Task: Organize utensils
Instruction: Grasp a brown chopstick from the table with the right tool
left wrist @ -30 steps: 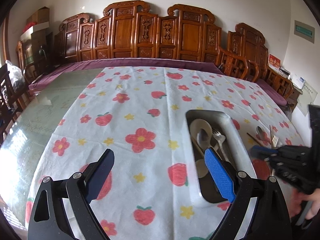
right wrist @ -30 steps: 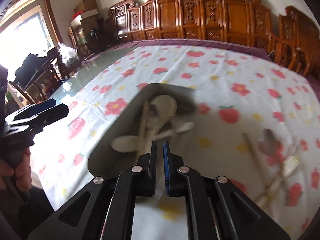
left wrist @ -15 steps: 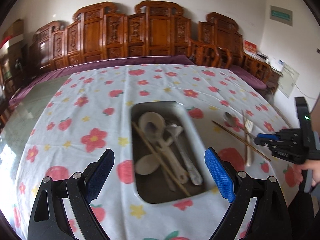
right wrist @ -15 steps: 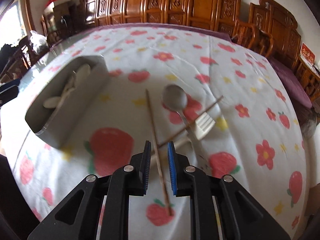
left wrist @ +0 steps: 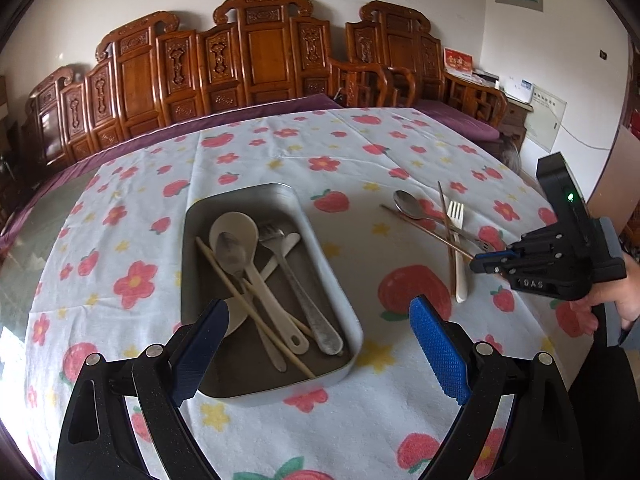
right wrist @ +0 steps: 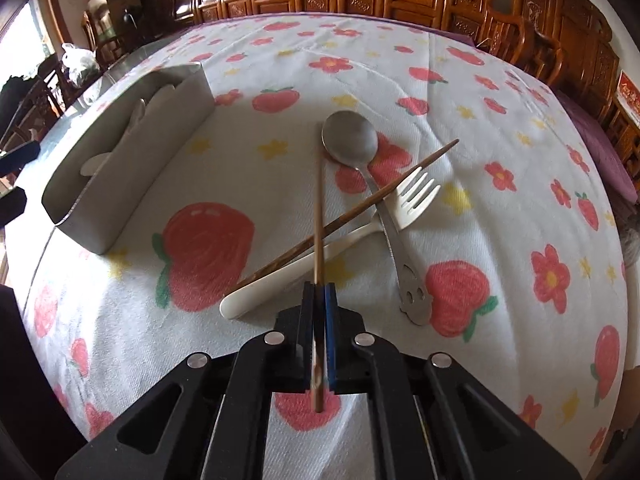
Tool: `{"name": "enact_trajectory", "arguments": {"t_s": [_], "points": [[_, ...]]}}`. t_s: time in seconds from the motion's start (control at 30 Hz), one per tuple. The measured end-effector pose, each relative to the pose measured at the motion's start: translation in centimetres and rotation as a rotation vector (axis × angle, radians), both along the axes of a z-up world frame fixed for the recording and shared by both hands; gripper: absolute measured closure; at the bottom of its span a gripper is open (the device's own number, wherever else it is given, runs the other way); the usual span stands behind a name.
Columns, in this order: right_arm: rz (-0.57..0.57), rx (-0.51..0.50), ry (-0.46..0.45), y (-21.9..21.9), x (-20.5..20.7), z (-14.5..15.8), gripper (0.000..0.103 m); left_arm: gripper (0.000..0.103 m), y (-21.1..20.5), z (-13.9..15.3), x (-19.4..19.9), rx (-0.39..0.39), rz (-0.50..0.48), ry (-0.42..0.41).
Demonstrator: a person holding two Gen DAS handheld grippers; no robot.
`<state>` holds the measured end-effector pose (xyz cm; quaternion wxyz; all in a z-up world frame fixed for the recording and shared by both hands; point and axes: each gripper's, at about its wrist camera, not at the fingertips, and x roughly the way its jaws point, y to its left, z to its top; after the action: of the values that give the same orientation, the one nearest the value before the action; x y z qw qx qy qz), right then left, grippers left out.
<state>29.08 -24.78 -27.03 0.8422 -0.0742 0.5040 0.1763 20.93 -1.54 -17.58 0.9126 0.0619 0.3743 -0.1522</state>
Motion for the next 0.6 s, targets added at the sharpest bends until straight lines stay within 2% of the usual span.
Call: {"name": "enact_trajectory", "arguments": {"t_s": [0.2,0.37,0.5,0.6], "points": [[-0.023,0.118,-0.034,-2.7,-2.3,1.8,0.097,0.015,-2.2,-0.4,-0.1,0.025,-0.05,0.034],[-0.059,0.124,-0.075,-5.3,-4.8,3.3,0.097,0.015,-4.9,-0.8,-0.3,0.067,-0.1,0.045],[-0.067,0.104,-0.097,-6.6,-6.9,3.9,0.097,0.015,-6.8,-1.1,0.2,0.065,-0.12,0.066],[-0.073,0.104,-0.116,-7.6,-7.9,4.1,0.097,0.025,-8.2,-1.4,1.3,0.045,-0.124,0.1]]}}
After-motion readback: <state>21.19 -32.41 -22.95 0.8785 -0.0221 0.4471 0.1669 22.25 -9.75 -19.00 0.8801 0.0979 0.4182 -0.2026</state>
